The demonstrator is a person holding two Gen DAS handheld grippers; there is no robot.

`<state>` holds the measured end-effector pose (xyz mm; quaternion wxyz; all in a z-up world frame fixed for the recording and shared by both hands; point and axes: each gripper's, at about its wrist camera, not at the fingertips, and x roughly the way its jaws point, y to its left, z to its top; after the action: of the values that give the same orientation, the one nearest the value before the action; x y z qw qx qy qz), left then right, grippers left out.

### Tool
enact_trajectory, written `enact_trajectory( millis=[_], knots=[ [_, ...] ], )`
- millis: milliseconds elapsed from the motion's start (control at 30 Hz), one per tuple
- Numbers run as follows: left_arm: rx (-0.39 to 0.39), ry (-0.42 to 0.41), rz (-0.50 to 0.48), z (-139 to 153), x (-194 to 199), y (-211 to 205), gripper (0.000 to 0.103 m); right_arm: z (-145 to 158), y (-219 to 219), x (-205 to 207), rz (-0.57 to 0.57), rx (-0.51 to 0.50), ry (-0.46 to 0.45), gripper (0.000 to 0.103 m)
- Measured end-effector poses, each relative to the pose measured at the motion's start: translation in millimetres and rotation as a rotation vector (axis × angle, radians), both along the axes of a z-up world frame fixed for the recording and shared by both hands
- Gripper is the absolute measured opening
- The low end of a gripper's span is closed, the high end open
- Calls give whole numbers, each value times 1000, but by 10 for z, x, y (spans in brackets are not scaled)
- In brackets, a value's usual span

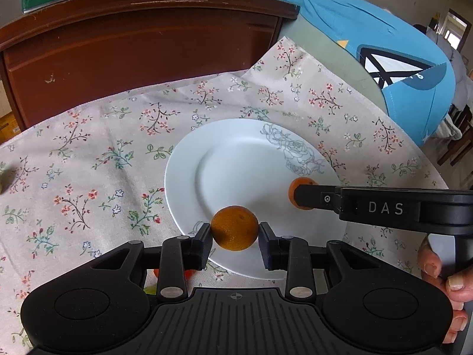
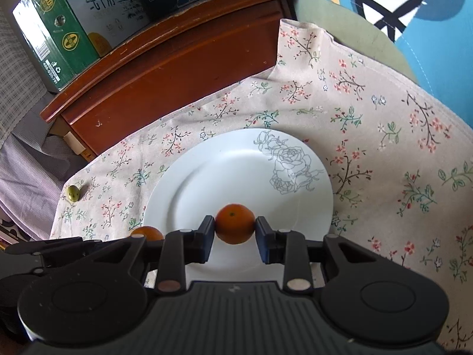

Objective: Organize fruits
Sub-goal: 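Carry both oranges onto the white plate and open both tools, then move the left tool toward the lone green plum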

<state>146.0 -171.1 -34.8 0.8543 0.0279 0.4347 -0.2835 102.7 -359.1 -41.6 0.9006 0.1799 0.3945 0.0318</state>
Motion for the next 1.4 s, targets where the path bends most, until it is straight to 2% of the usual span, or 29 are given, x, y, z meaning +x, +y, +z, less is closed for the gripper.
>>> enact_trajectory(
  millis=[233,267,300,333,533,700,800,867,933,1400],
  knots=[
    [-1,-9,0,-14,18,-53,34,-49,-102,89,-28,44,10,36],
    [-8,-15,2,12,11,-48,36,-27,-125,93,-35,39,-2,36],
    [-13,-23,11,38,6,-40,46,-5,-150,99,-45,29,-14,38],
    [-14,-37,24,58,-2,-26,52,13,-182,110,-59,18,-24,38],
    [43,-67,91,40,37,36,52,-27,-379,155,-192,-80,-24,42],
    [92,-44,140,-74,92,107,52,-174,-483,224,-250,-84,33,42],
    [117,-27,150,-133,113,118,53,-236,-458,268,-227,-72,50,43],
    [113,-29,158,-146,111,142,56,-246,-418,287,-198,-63,47,42],
    [111,-28,163,-144,113,166,57,-249,-383,305,-172,-60,43,46],
    [121,-19,201,-106,88,335,58,-279,-232,338,-122,-94,25,47]
  ],
)
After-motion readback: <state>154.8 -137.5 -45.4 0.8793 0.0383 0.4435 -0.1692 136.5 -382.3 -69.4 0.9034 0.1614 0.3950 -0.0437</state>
